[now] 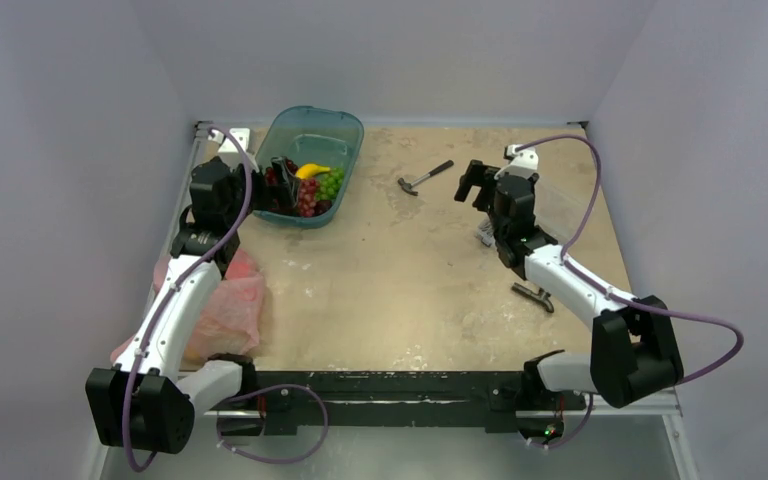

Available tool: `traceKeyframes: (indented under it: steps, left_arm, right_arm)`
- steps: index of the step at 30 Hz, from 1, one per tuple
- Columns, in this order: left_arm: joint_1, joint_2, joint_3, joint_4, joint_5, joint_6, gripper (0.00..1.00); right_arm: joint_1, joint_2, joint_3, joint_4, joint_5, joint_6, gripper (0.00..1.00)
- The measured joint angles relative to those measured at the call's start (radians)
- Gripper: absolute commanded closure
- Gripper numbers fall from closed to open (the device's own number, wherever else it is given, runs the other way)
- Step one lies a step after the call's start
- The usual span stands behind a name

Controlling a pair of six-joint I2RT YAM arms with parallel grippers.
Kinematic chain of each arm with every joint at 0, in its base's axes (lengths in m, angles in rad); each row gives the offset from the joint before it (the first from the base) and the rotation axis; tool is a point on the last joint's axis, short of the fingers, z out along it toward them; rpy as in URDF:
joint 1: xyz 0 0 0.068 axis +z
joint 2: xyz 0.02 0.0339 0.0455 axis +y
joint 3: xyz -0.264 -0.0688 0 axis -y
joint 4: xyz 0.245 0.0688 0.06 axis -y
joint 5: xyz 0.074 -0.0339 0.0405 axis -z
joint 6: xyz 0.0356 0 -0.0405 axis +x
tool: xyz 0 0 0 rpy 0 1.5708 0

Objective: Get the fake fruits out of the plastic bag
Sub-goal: Move the plastic bag to the center of the board.

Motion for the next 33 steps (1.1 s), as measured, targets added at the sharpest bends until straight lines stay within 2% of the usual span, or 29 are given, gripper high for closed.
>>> traceKeyframes:
  steps: [6, 12, 15, 18, 24, 28, 33]
  left_arm:
    - [0.0, 0.0, 0.0, -0.044, -0.009, -0.013, 0.0]
    - [0.0, -0.025, 0.0, -0.091, -0.071, -0.013, 0.01]
    - [0.0, -0.064, 0.0, -0.106, -0.109, -0.013, 0.02]
    - [0.0, -0.109, 0.0, -0.111, -0.155, -0.012, 0.02]
    - [0.018, -0.216, -0.006, -0.114, -0.248, -0.012, 0.02]
    - [0.043, -0.293, -0.029, -0.113, -0.311, -0.013, 0.01]
    - [0.091, -0.395, -0.073, -0.102, -0.336, -0.012, 0.0]
  right_arm:
    - [0.026, -0.006, 0.0, -0.003, -0.026, 0.025, 0.01]
    - [0.036, 0.0, 0.001, -0.011, -0.206, 0.131, 0.01]
    - [0.081, 0.038, 0.011, 0.005, -0.261, 0.203, 0.01]
    - [0.175, 0.107, 0.031, 0.031, -0.298, 0.263, 0.01]
    - [0.444, 0.277, 0.13, 0.091, -0.329, 0.306, 0.01]
    - [0.601, 0.43, 0.296, 0.142, -0.336, 0.307, 0.01]
    - [0.721, 0.633, 0.503, 0.236, -0.373, 0.328, 0.01]
